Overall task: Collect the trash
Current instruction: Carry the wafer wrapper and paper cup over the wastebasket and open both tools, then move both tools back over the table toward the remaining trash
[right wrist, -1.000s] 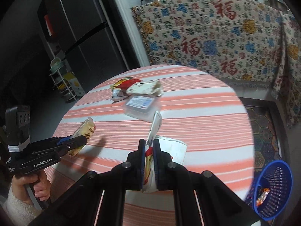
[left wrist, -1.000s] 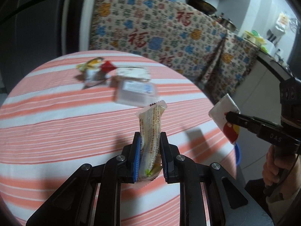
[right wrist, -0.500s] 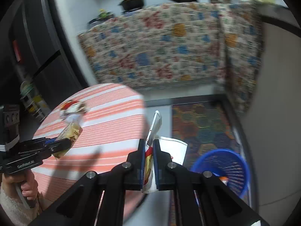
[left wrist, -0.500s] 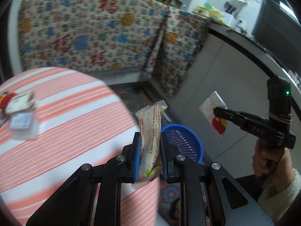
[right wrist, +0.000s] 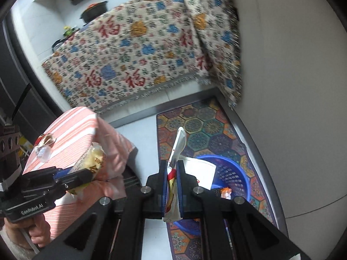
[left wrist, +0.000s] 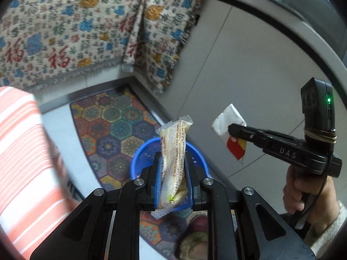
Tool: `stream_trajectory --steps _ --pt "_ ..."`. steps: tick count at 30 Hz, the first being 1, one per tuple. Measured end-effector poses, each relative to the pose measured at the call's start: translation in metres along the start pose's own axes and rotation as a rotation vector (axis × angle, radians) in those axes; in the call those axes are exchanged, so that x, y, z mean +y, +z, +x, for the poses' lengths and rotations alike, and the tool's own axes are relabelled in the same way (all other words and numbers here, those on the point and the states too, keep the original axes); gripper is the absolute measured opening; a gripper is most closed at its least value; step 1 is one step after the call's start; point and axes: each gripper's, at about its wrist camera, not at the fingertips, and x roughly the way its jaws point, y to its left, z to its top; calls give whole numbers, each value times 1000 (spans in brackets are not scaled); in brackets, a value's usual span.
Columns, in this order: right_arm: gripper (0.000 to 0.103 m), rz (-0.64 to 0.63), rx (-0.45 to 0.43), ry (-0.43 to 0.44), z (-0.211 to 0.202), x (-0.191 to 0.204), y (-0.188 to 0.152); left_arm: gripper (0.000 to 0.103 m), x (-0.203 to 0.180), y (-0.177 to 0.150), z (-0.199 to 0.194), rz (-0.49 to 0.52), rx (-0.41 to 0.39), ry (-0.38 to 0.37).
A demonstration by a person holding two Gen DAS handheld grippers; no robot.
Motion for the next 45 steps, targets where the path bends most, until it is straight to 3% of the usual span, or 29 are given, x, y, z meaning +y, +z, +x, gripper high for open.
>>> stream_trajectory --steps 9,20,22,23,24,25,26,36,41,45 --pt "8 92 34 17 33 -53 -4 19 -8 -1 57 4 37 4" --pt "10 156 106 42 68 -86 -8 22 -10 -6 106 5 86 -6" --pt "12 167 116 42 74 -89 -9 31 -9 -5 114 2 92 -14" --pt "14 175 121 40 76 -90 -10 45 -9 -5 118 1 95 -18" --pt "23 183 127 37 79 -92 -11 61 -10 -6 120 1 92 -14" --pt "36 189 127 35 80 -93 -11 69 -10 -5 121 0 86 -12" --pt "40 195 123 31 80 -95 -11 69 -10 -5 120 1 78 -9" --pt "43 170 82 -6 67 -91 -6 73 -2 3 81 -6 22 85" --pt "43 15 -17 -97 42 -59 3 74 6 -6 18 -11 -32 136" --pt "49 -80 -97 -132 21 -23 3 79 24 -27 -42 -42 -73 175"
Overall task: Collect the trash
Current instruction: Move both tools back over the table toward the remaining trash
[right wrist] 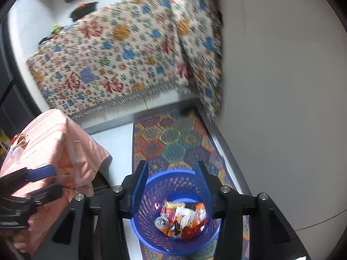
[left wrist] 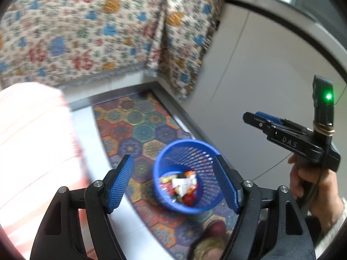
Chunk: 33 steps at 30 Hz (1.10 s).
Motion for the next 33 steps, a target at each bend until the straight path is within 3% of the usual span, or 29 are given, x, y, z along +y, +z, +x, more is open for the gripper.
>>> stream_trajectory --steps 5,9,15,17,19,26,29,33 --pt "58 -105 -66 19 -27 66 -8 88 58 -31 -77 -32 -54 157" --pt "59 -246 -71 116 -40 158 -21 91 128 -57 -116 -87 -45 324" --pt "62 -370 50 308 -30 302 -56 91 236 -94 -153 -222 -59 518" --pt "62 -412 77 331 -25 341 -68 92 265 -104 -157 -258 -54 566" --pt "62 -466 123 344 -14 386 -80 92 299 -114 -158 -306 -33 593" --pt "62 -536 204 339 24 452 -100 94 369 -129 -147 -384 32 598" --pt "65 -560 173 305 32 461 -103 102 372 -126 -144 -384 32 598" --pt "75 -549 161 303 37 464 -102 103 374 -121 -141 -369 37 581"
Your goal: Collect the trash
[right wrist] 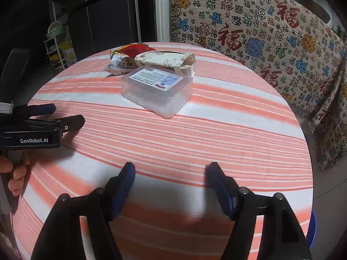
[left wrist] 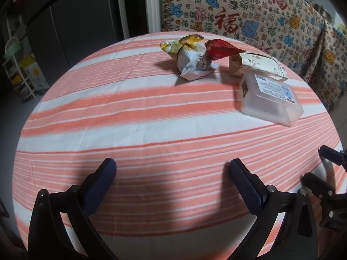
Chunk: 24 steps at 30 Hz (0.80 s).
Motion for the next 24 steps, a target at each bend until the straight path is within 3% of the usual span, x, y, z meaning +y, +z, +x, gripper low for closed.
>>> stream_trajectory --steps 5,8,13,17,18,19,21,24 --pt "76 -2 2 -2 2 5 3 103 3 14 8 40 6 -32" --pt "76 -4 1 -5 2 5 3 102 2 41 20 54 3 -49" --pt "76 -3 0 -5 2 5 2 96 4 93 41 33 -71 -143" --pt "76 -2 0 -4 2 4 2 70 0 117 59 39 -77 -215" --pt "76 -1 0 -4 2 5 2 45 -2 117 61 47 -73 -230" --pt "76 -1 0 -4 2 5 3 37 -2 117 63 55 -65 -235" --pt "76 -1 0 -4 2 4 3 29 0 111 57 61 -77 -252" --pt "76 1 0 -2 2 4 4 24 16 92 40 63 -60 -283"
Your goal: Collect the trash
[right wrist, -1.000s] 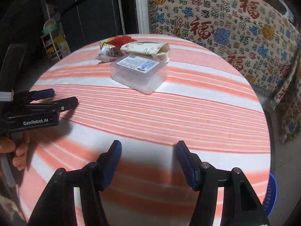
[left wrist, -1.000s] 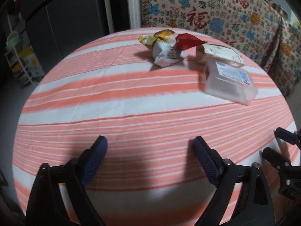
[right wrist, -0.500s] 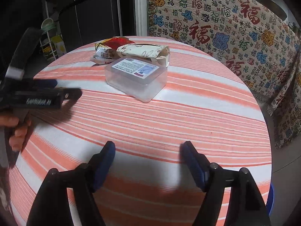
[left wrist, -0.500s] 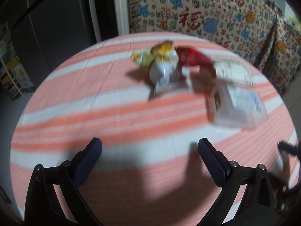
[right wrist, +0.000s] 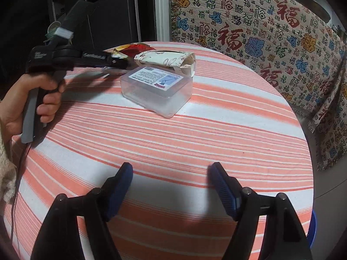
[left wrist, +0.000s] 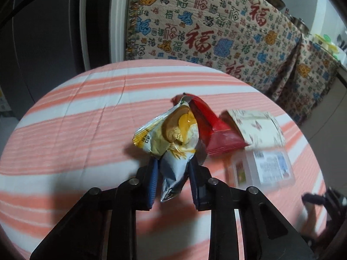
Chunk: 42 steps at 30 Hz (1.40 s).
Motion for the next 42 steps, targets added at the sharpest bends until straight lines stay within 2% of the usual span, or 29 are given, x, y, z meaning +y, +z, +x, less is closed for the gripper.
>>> stream_trajectory --steps 2,6,8,9,11,12,13,14,19,23,26,28,32,37,40,42 --pt "76 2 0 3 -1 -1 1 24 6 -17 -19 10 17 -17" --pt "78 17 -5 35 -4 -6 3 25 14 -60 -63 80 103 -89" --pt "79 -46 5 61 -3 -5 6 28 15 -73 -76 108 129 -114" --pt "80 -101 13 65 -1 -4 8 33 14 -79 -83 123 143 -124" --pt "82 -179 23 114 4 -6 16 55 10 -87 -89 140 141 -134" --pt "87 -192 33 136 7 -9 20 76 7 -88 -89 138 135 -138" --pt "90 -213 47 152 13 -13 29 89 4 -89 -89 132 125 -139" --pt "90 -225 51 157 17 -16 34 91 1 -89 -89 124 113 -138" --pt "90 -293 54 207 40 -26 74 92 -7 -93 -78 35 89 -161" --pt "90 -332 12 231 44 -20 95 93 -7 -89 -71 -24 64 -132" --pt "89 -308 -8 276 47 -16 107 93 4 -84 -63 -89 57 -95" --pt "76 -269 22 325 55 -14 110 92 12 -84 -65 -124 47 -85" --pt "76 -214 34 336 43 -4 94 93 30 -92 -76 -147 51 -11" --pt "76 -161 66 321 13 18 51 95 47 -103 -91 -177 40 9" --pt "77 -162 82 307 6 32 30 95 40 -106 -91 -154 48 -52" --pt "77 -226 48 248 2 42 22 95 26 -104 -86 -118 57 -77"
